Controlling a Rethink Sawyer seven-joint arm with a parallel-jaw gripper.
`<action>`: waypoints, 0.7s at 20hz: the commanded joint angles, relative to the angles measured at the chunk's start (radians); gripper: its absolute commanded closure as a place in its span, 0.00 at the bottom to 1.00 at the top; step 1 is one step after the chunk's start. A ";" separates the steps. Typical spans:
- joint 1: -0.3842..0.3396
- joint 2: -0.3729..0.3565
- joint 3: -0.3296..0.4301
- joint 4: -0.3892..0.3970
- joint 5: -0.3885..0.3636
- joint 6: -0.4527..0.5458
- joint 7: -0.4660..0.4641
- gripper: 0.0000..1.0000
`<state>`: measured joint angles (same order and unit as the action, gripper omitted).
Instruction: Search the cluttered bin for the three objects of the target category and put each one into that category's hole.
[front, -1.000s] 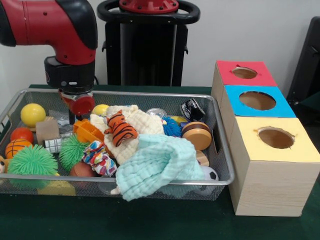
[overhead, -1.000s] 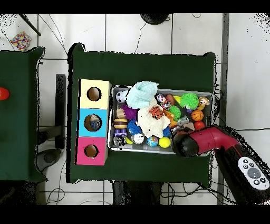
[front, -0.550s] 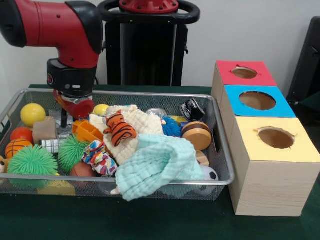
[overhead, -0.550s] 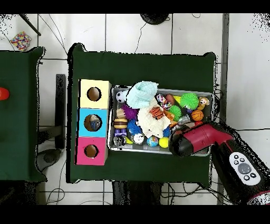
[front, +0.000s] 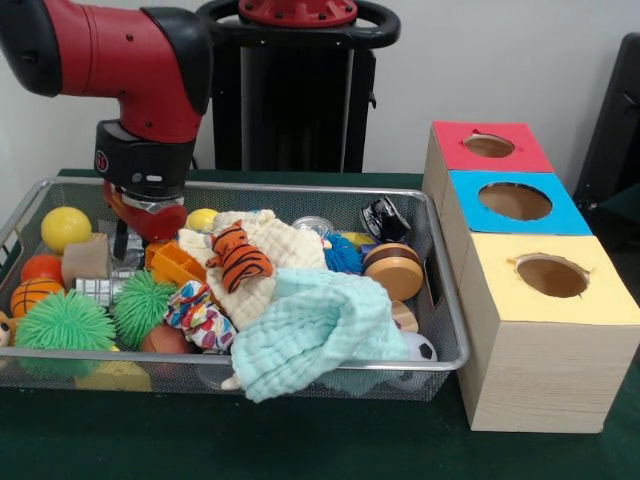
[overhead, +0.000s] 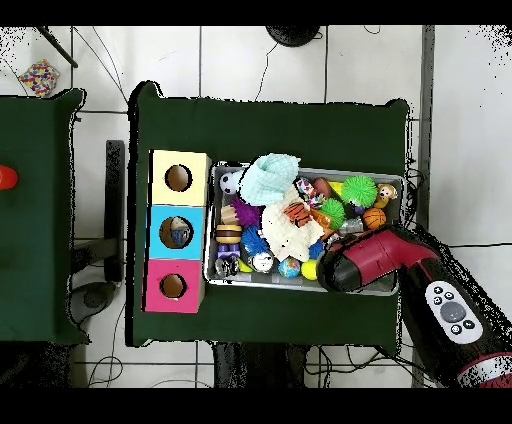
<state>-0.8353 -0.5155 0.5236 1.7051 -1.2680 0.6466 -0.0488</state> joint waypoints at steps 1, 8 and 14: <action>0.030 -0.005 -0.058 -0.128 0.003 0.073 0.062 0.00; 0.070 -0.043 -0.114 -0.105 0.042 0.100 0.112 0.00; 0.095 -0.047 -0.152 -0.111 0.080 0.116 0.134 0.00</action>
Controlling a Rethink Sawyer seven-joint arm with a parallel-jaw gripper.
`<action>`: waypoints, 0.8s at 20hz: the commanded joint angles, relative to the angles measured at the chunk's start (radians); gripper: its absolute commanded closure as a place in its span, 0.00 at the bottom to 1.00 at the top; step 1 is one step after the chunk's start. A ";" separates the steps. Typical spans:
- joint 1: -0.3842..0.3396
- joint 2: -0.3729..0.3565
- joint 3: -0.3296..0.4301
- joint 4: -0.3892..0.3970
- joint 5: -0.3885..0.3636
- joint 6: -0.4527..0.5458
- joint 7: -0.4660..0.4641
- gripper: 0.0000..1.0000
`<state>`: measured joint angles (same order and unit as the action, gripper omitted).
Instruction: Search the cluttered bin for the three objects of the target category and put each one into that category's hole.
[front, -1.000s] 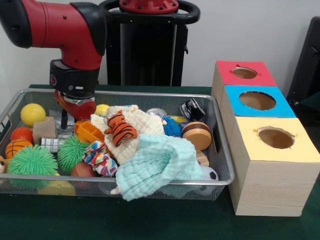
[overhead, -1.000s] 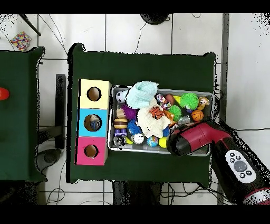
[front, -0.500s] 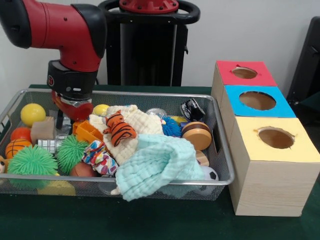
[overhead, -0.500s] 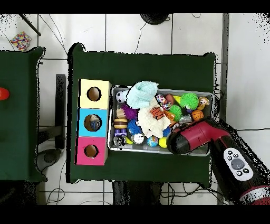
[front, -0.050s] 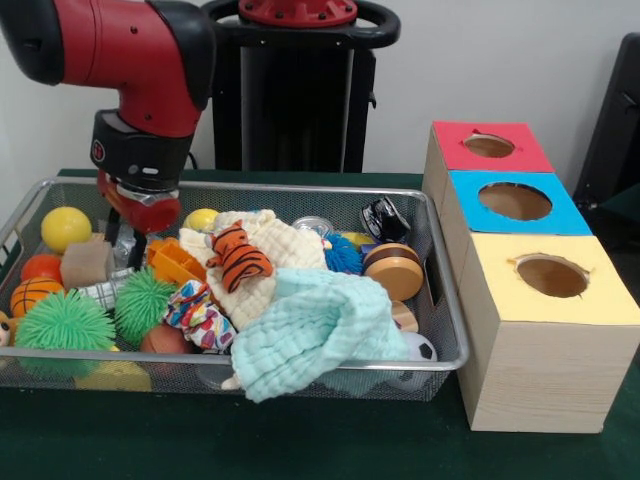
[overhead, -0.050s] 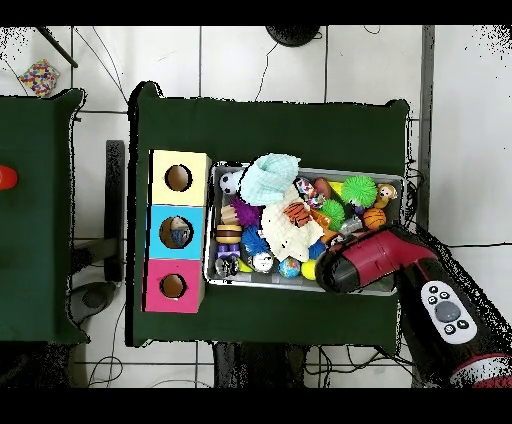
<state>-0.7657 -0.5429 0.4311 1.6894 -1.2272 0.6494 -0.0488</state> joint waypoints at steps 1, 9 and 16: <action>0.031 -0.023 -0.064 -0.094 0.048 0.117 0.131 0.00; -0.057 0.029 -0.013 -0.043 0.215 0.111 0.053 0.00; -0.120 0.094 -0.009 -0.024 0.310 0.119 0.001 0.00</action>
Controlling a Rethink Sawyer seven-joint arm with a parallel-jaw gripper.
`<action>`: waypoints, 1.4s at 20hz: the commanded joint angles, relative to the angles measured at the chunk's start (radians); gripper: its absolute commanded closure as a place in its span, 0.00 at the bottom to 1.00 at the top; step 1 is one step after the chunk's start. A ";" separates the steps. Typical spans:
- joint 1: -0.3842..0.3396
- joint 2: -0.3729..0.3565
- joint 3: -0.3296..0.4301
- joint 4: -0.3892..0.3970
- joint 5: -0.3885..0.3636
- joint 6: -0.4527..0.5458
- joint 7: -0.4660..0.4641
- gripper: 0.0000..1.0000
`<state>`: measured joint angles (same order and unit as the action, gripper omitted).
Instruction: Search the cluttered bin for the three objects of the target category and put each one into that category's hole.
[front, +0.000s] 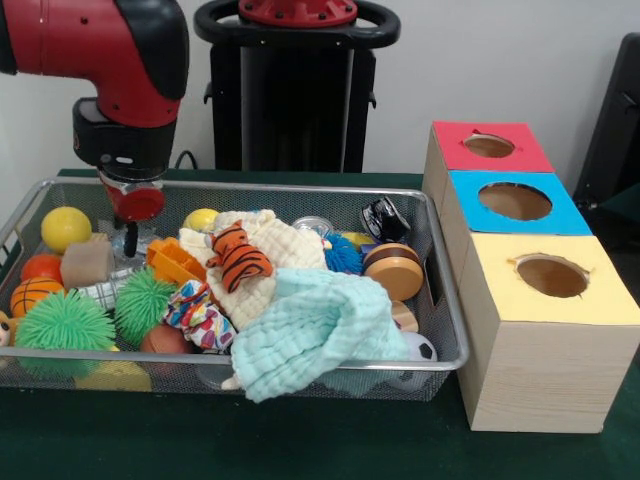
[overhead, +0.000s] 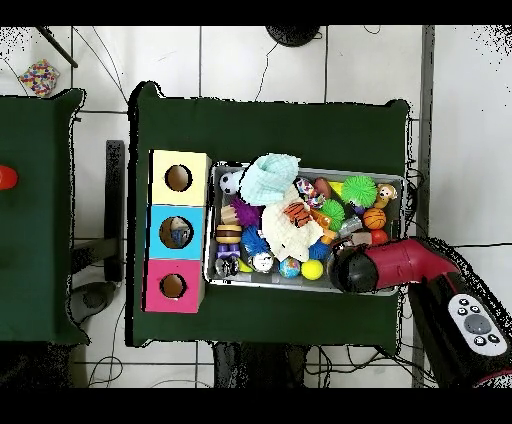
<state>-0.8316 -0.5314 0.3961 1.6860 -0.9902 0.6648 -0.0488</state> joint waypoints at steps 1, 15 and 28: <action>-0.065 0.085 0.028 -0.026 0.080 0.108 -0.013 0.00; -0.090 0.117 0.075 -0.050 0.051 -0.011 -0.030 0.00; -0.143 0.135 0.152 -0.010 0.101 -0.036 -0.025 0.00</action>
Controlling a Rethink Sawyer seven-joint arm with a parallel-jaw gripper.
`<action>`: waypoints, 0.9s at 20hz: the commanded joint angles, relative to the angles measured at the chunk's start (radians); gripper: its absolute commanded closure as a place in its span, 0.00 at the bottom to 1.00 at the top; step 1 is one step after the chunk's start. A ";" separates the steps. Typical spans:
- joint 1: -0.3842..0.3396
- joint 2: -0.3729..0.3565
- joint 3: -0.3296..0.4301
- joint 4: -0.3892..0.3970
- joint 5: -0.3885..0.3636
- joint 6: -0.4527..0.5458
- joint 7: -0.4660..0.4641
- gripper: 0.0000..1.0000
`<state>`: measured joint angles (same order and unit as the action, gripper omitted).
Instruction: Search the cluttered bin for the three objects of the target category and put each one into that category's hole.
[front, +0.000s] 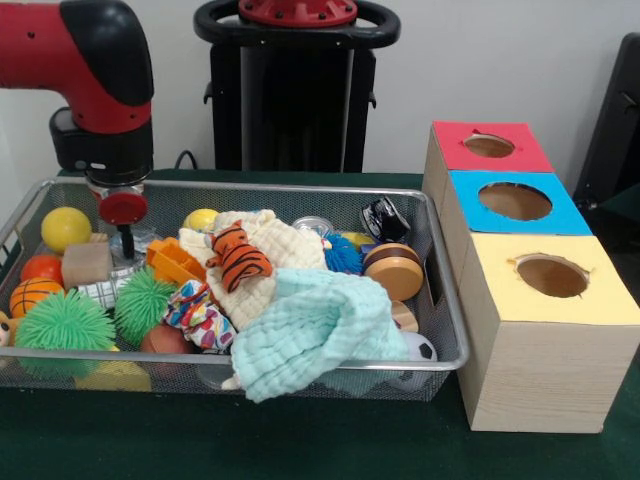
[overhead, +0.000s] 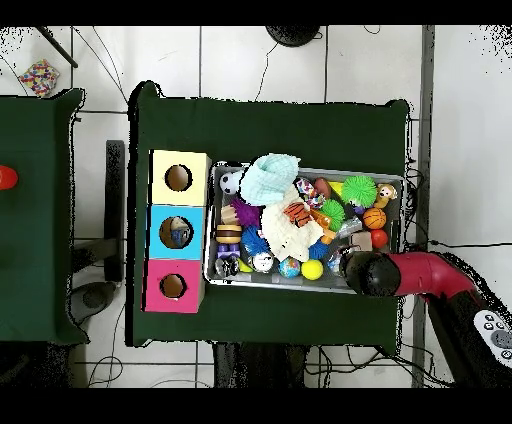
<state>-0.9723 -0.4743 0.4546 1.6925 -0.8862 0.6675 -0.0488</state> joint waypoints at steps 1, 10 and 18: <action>0.001 0.078 0.091 -0.015 -0.003 -0.039 -0.014 0.00; 0.018 0.078 0.087 -0.022 -0.022 -0.031 -0.015 1.00; 0.023 0.078 0.085 -0.021 -0.023 -0.027 -0.013 1.00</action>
<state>-0.9666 -0.4736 0.4779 1.6935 -0.8837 0.6654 -0.0488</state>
